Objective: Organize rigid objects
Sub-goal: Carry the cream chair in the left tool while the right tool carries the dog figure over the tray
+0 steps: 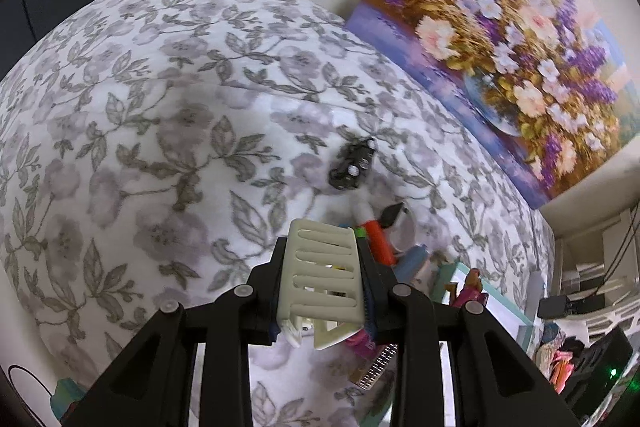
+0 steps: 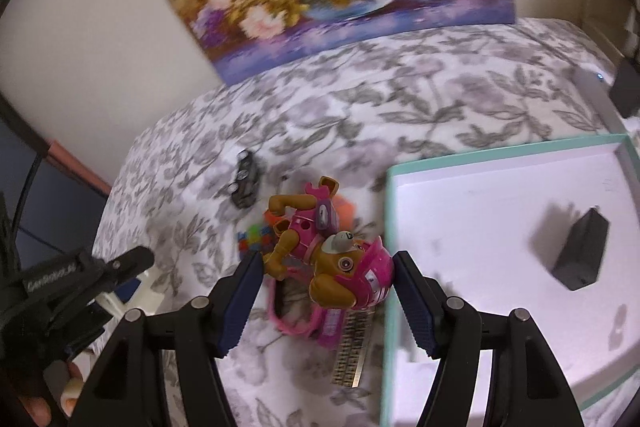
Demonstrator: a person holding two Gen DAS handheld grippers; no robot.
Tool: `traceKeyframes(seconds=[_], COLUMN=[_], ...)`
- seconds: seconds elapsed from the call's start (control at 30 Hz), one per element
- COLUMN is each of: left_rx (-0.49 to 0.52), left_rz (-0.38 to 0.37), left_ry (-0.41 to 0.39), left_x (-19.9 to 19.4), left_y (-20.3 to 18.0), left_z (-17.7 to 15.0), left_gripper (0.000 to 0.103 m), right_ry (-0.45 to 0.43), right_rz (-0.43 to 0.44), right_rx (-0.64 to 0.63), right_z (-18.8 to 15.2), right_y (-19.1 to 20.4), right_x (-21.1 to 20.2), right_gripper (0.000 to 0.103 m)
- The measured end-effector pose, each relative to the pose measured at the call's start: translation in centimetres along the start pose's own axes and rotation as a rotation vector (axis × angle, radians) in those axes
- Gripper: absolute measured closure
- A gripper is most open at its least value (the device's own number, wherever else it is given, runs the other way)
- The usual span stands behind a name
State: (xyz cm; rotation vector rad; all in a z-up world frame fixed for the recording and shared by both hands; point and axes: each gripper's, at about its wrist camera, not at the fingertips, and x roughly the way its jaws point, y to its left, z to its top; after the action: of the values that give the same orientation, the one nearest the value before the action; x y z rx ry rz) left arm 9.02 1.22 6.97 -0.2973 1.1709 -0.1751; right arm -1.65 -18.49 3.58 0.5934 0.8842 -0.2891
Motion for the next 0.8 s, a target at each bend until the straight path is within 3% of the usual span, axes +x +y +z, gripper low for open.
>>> traceKeyframes(seconds=[0.33,0.8], left_rx=[0.127,0.383], left_rz=[-0.019,-0.045], left_ry=[0.011,0.060], left_x=[0.0,2.3], left_y=[-5.4,-14.6], left_z=[-2.3,-8.2], left_gripper=[0.071,0.071], right_ry=[-0.035,-0.064], right_rz=[-0.063,-0.183], right_rx=[0.126,0.232], right_z=[1.6,2.6], right_y=[-5.7,-13.3], right_x=[-1.6,-3.1], right_gripper=[0.034,0.033])
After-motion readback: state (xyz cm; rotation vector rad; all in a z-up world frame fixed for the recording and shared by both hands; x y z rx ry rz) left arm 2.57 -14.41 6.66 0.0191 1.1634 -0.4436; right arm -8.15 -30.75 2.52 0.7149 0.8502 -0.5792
